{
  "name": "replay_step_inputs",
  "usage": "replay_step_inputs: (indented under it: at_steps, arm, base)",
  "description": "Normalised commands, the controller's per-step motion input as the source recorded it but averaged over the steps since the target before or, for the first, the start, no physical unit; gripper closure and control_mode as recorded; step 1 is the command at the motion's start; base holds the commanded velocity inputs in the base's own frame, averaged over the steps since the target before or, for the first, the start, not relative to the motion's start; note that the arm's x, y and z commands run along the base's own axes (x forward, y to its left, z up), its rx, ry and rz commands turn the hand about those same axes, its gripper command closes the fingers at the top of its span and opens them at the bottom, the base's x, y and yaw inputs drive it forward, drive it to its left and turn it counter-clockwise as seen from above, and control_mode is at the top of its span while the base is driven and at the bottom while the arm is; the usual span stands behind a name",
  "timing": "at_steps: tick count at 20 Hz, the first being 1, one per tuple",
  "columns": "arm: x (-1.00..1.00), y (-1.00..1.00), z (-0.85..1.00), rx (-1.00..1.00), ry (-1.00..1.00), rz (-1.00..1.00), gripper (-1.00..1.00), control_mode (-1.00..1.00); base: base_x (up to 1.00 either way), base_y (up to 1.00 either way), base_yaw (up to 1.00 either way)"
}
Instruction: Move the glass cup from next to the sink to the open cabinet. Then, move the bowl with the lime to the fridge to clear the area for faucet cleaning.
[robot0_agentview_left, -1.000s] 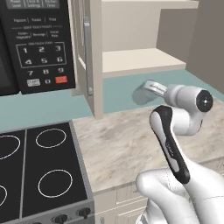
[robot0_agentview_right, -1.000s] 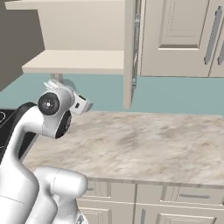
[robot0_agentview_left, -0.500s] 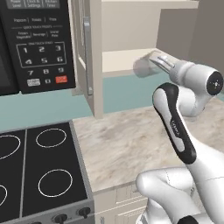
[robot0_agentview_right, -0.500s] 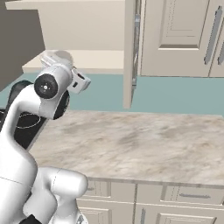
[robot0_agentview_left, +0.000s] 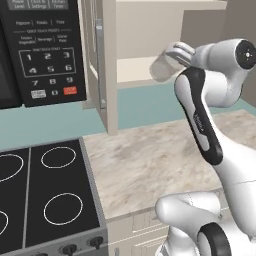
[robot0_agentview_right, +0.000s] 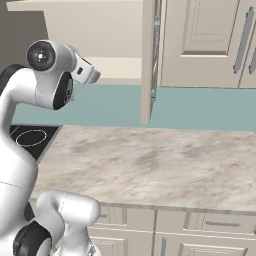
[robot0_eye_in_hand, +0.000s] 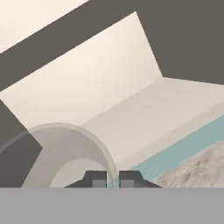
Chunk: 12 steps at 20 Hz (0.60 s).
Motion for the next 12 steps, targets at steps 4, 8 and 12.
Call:
replay_step_inputs:
  at_steps: [4, 8, 12]
  arm:
    - [0.54, 0.42, -0.08, -0.12, -0.04, 0.00, 1.00, -1.00]
    - [0.89, 0.12, -0.04, -0.01, 0.00, -0.07, 1.00, -1.00]
    - [1.00, 0.10, 0.00, 0.00, 0.01, -0.08, 1.00, -1.00]
  base:
    - [0.00, 0.00, 0.00]
    - [0.00, 0.00, 0.00]
    - [0.00, 0.00, 0.00]
